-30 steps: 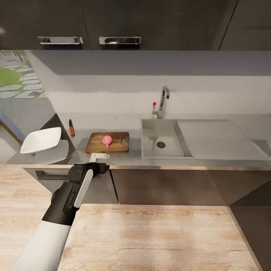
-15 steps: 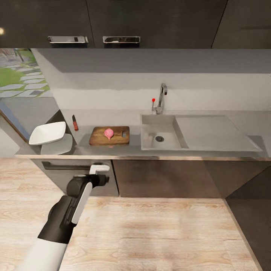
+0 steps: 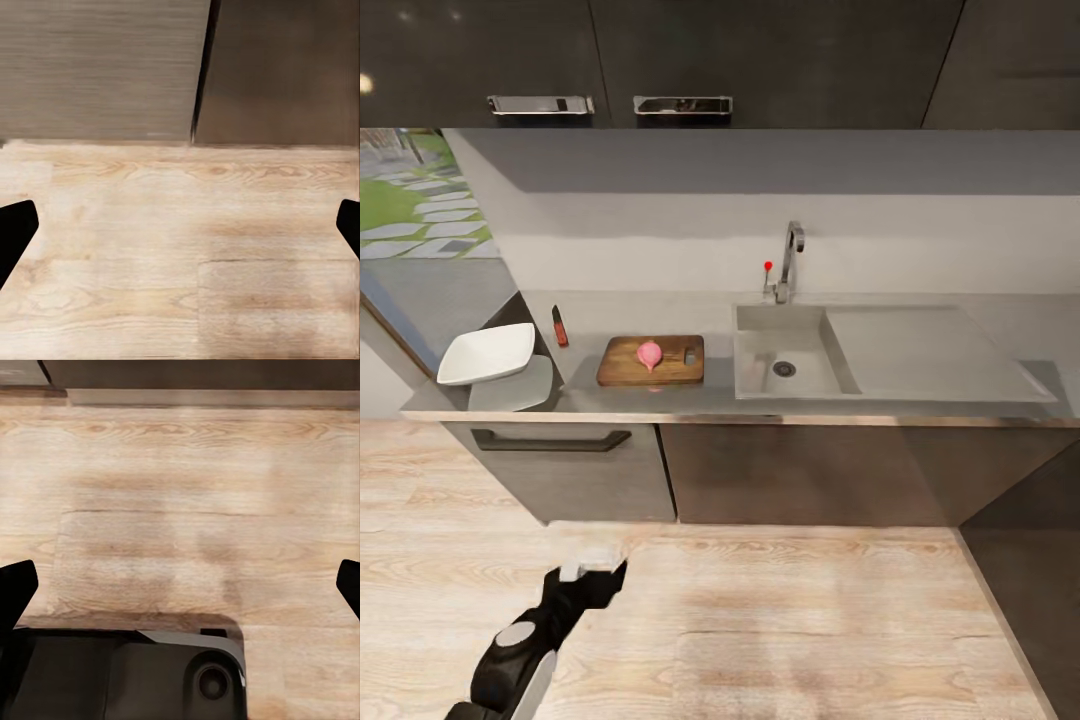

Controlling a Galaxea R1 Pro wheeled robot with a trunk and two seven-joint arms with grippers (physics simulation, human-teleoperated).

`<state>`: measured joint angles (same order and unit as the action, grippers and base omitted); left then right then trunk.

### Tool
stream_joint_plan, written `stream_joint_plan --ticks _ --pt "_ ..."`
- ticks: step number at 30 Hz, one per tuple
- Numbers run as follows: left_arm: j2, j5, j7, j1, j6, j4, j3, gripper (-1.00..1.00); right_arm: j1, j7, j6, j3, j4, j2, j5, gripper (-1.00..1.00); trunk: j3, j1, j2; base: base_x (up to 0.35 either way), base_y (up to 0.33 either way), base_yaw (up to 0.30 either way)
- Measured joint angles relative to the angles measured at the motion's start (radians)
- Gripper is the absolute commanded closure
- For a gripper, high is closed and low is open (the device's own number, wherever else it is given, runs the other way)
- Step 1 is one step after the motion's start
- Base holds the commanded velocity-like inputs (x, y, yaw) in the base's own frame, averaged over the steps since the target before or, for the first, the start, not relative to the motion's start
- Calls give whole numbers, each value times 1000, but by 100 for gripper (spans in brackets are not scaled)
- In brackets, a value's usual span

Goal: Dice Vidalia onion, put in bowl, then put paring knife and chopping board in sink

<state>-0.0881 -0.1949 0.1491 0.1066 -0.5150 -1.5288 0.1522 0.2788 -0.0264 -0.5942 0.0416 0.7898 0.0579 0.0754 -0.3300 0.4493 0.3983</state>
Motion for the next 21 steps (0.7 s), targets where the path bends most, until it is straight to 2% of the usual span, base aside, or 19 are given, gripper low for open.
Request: stream_joint_plan --ticks 1,5,8,9,10,14,18,21 --pt "-10 0 -16 -46 62 0 0 -100 0 0 0 0 0 -1 0 -100 0 0 0 0 0 0" --pt "-36 1 -39 -173 232 1 0 -100 0 0 0 0 0 -10 -1 -100 0 0 0 0 0 0" --pt "-46 1 -45 -287 367 3 0 -100 0 0 -1 0 1 -13 -2 -100 0 0 0 0 0 0" --pt "-48 1 -45 -311 393 4 0 -100 0 0 -1 0 1 -13 -2 -100 0 0 0 0 0 0" --pt "-52 1 -46 -378 490 10 0 -100 0 0 -2 0 3 -14 -2 -100 0 0 0 0 0 0" --pt "-54 5 -47 -463 598 34 -1 -100 0 0 -3 0 13 -15 -1 -100 0 0 0 0 0 0" --pt "-54 8 -47 -494 636 75 -1 -100 0 0 -2 0 34 -16 -1 -100 0 0 0 0 0 0" --pt "-55 8 -47 -504 659 146 -5 -100 0 3 -1 0 57 -15 -1 -100 0 0 0 0 0 0"
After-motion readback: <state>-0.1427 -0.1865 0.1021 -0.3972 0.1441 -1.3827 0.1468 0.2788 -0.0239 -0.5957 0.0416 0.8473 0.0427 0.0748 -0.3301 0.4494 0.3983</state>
